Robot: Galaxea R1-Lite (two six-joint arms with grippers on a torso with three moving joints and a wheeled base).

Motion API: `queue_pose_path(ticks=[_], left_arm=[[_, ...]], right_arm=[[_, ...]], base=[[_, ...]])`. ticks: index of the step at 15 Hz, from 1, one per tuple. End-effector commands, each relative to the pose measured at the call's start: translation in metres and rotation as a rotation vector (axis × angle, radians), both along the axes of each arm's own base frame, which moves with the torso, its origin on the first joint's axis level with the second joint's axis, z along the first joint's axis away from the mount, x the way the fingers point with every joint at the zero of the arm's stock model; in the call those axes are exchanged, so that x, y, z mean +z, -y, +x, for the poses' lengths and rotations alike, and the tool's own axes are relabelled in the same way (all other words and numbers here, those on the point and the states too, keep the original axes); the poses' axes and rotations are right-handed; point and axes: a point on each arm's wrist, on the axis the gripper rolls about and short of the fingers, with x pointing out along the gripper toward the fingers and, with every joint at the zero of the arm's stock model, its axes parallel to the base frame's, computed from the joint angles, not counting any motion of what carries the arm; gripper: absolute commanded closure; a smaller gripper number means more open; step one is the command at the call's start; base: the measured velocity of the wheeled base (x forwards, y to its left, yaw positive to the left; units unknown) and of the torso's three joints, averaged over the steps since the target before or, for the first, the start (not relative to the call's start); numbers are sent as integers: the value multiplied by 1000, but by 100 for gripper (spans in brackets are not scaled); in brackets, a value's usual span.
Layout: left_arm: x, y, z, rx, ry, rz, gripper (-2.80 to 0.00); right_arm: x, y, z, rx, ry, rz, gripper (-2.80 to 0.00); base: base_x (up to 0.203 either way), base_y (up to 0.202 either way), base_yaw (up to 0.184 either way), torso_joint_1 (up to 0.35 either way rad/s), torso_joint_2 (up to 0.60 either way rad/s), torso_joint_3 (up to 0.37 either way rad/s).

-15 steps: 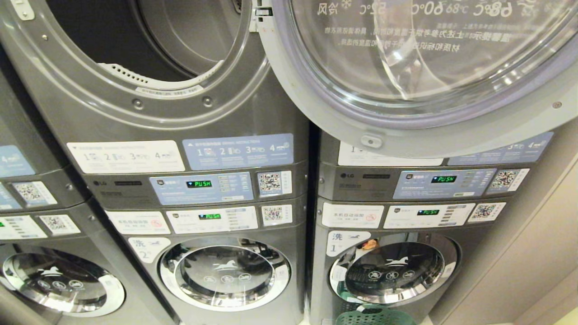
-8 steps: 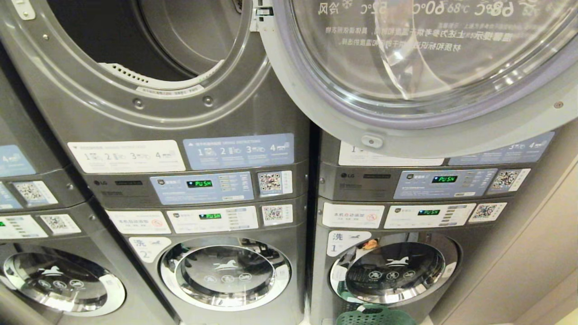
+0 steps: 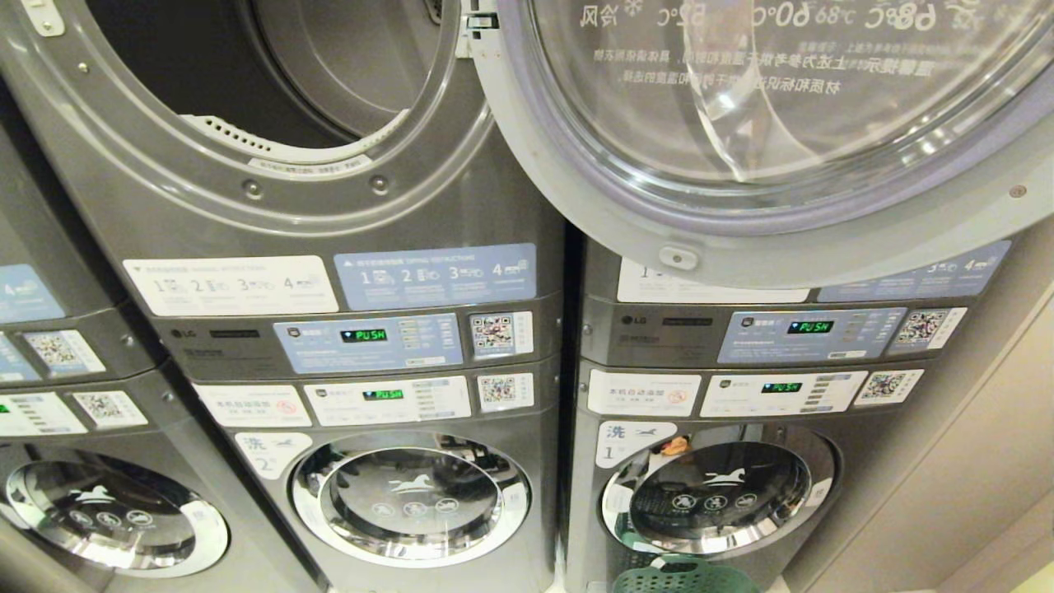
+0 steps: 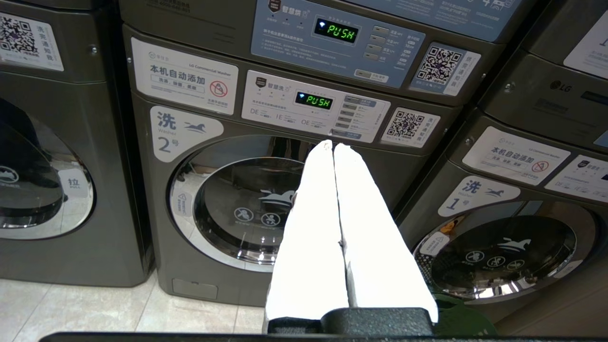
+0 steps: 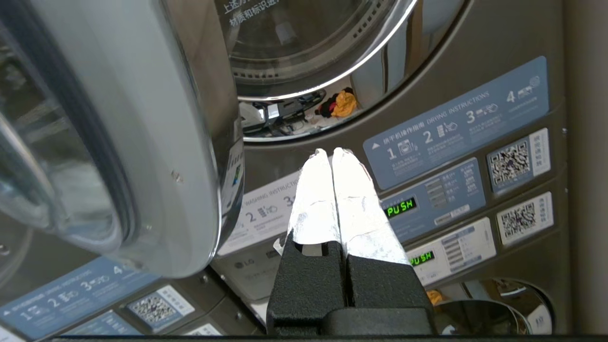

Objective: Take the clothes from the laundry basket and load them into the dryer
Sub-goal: Close the dryer

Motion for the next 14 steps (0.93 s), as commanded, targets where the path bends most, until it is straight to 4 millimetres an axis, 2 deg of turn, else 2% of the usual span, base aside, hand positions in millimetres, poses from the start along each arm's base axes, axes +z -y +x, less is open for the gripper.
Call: queue_pose_path(ticks=[1,5,14], left_arm=[[-8,0,2,1,-32,0,0],[-8,0,2,2,-30,-1,0],[-8,0,2,1,-31,3,0]], right_arm=[[-4,0,20,-2,-41,2,0],[-1,1,47,-16,-6,-52,0],[1,-2,48,132,40,-102,0]], base=[[0,0,0,0,0,0],[0,0,0,0,0,0],[0,0,0,0,0,0]])
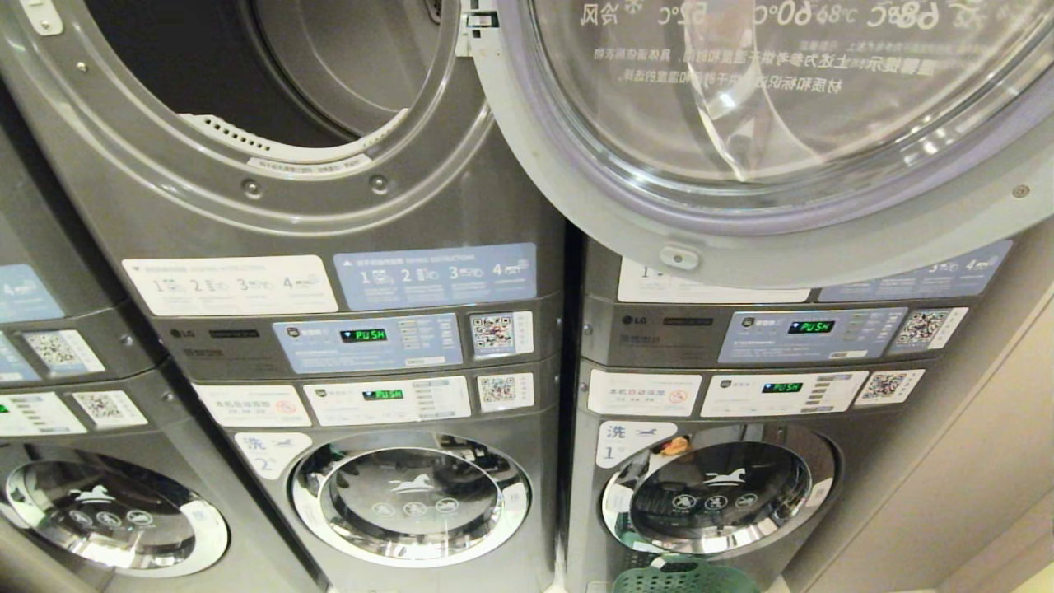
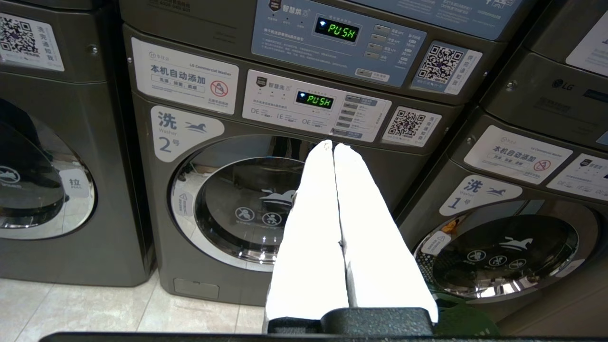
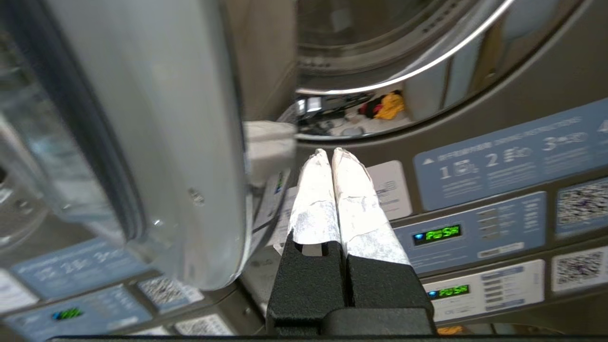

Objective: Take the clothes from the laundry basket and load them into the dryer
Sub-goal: Close the dryer

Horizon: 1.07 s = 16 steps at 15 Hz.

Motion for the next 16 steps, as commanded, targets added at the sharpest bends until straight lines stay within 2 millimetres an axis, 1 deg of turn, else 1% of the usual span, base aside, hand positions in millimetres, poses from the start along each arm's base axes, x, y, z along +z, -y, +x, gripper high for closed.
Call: queue_pose_path(ticks=[1,3,5,9,11,12,14,16], left_arm=[[-8,0,2,0,-30,-1,0],[-8,0,2,0,-29,-1,0],[-8,0,2,0,-29,-3,0],[-8,0,2,0,-29,-1,0],[-8,0,2,0,-30,-3,0],[-8,0,2,0,-29,-1,0],[-8,0,2,1,-30,-2,0],[-8,0,2,0,-28,-3,0]], right_arm=[[1,0,-1,19,8,-3,0],[2,-1,-4,50,17,-13,0],[1,-3,-12,91,27,-26,0],[-12,-5,-37,162,35,-85,0],[-16,-8,-54,246,64,-136,0],[-16,-9,-59,289,77,-170,0],[-14,-10,-60,318,96,-236,0],[-17,-11,-60,349,75,-259,0]], base=[[0,0,0,0,0,0],[0,0,0,0,0,0],[0,0,0,0,0,0],[0,0,0,0,0,0],[0,0,0,0,0,0],[0,0,0,0,0,0],[0,0,0,0,0,0],[0,0,0,0,0,0]])
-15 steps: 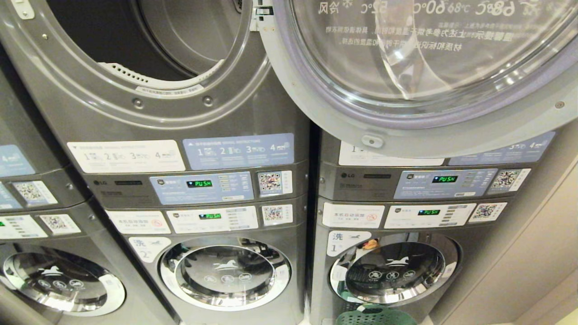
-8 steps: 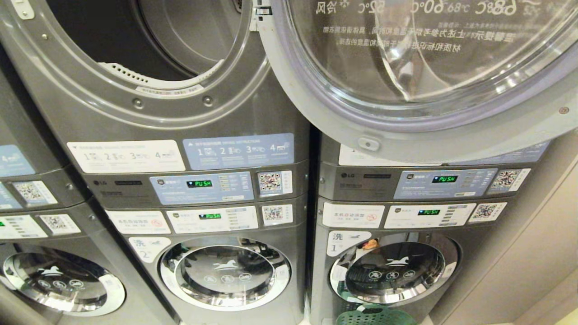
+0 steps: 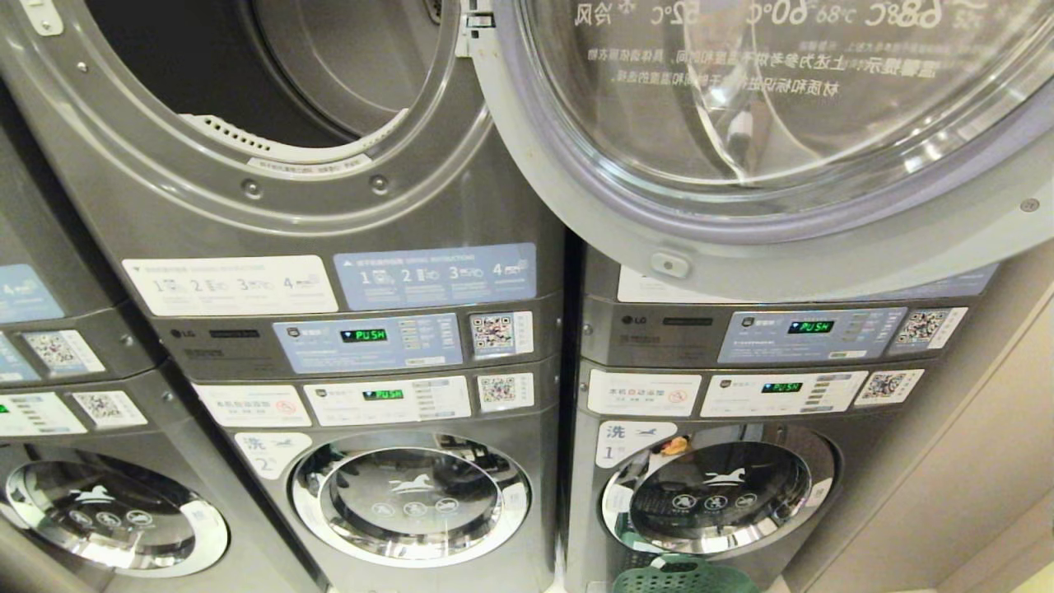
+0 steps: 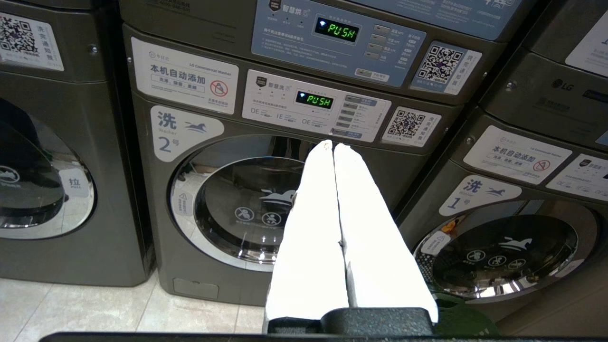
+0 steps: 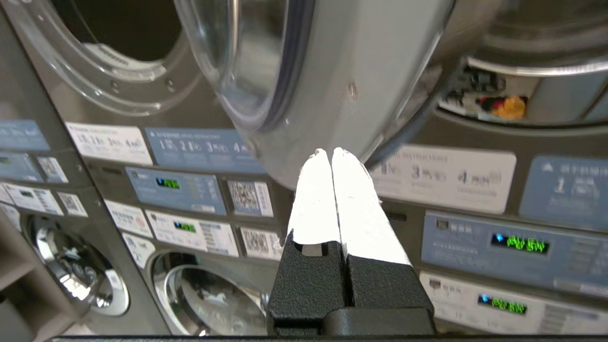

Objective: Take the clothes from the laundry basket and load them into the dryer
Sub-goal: Close the dryer

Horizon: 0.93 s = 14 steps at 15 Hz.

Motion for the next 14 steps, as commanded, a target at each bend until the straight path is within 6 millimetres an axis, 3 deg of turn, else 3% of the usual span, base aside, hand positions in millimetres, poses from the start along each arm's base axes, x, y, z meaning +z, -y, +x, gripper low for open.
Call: queue_pose_path(ticks=[1,4,6,14], left_arm=[[-8,0,2,0,-28,-2,0],[-8,0,2,1,-30,-3,0],[-8,0,2,1,-29,-3,0],[-8,0,2,0,-30,-2,0]], right_arm=[[-3,0,-4,-8,-9,-2,0],[-12,2,-20,-91,-67,10,0],[-16,5,-19,-212,-109,22,0],[6,11,52,-360,-30,35,0]], base=[[0,0,0,0,0,0],[0,0,0,0,0,0],[0,0,0,0,0,0],[0,0,0,0,0,0]])
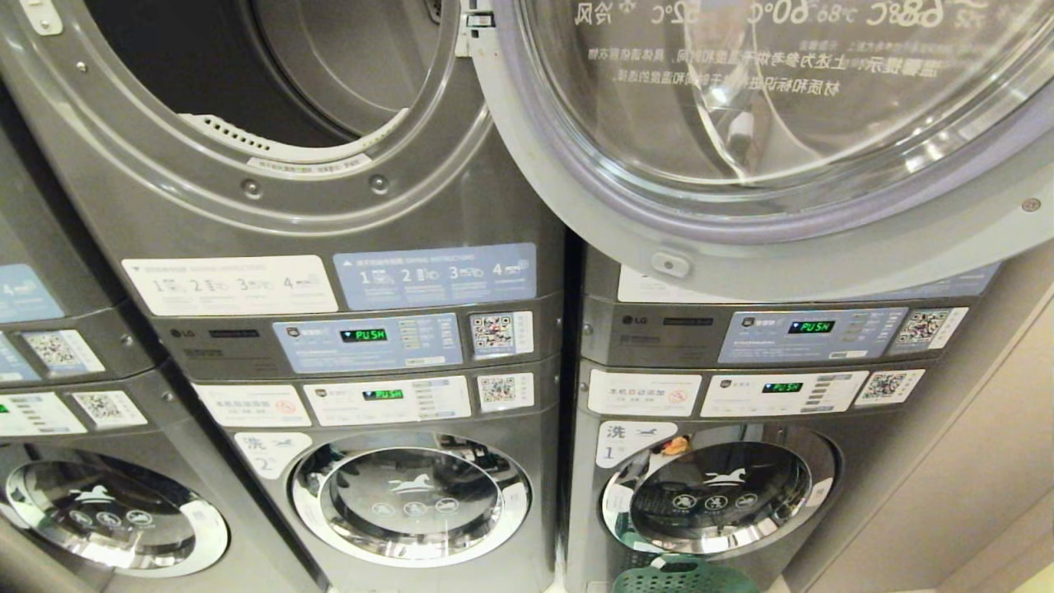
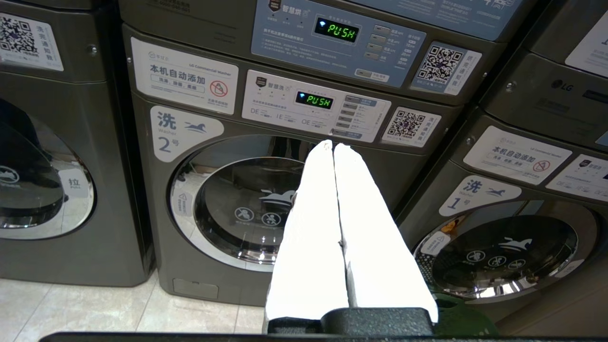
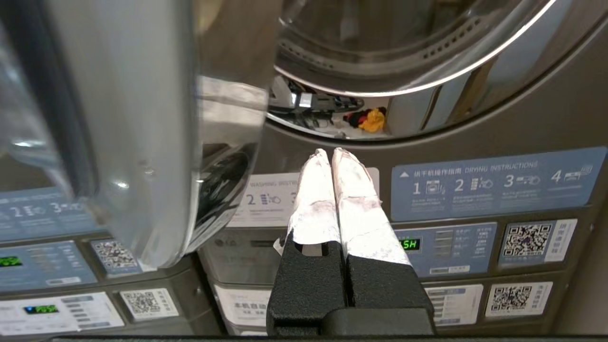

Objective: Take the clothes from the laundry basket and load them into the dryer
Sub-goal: Close the dryer

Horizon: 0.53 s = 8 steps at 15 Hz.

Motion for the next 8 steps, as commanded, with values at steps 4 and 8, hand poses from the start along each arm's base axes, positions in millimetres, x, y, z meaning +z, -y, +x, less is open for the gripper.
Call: queue_pose_path(ticks=[4,8], left_arm=[[-8,0,2,0,-30,-1,0],[-8,0,2,0,-33,0,0]], right_arm=[[1,0,25,13,-24,11,0],[6,-3,31,109,36,-18,0]], base=[[0,0,0,0,0,0],[0,0,0,0,0,0]])
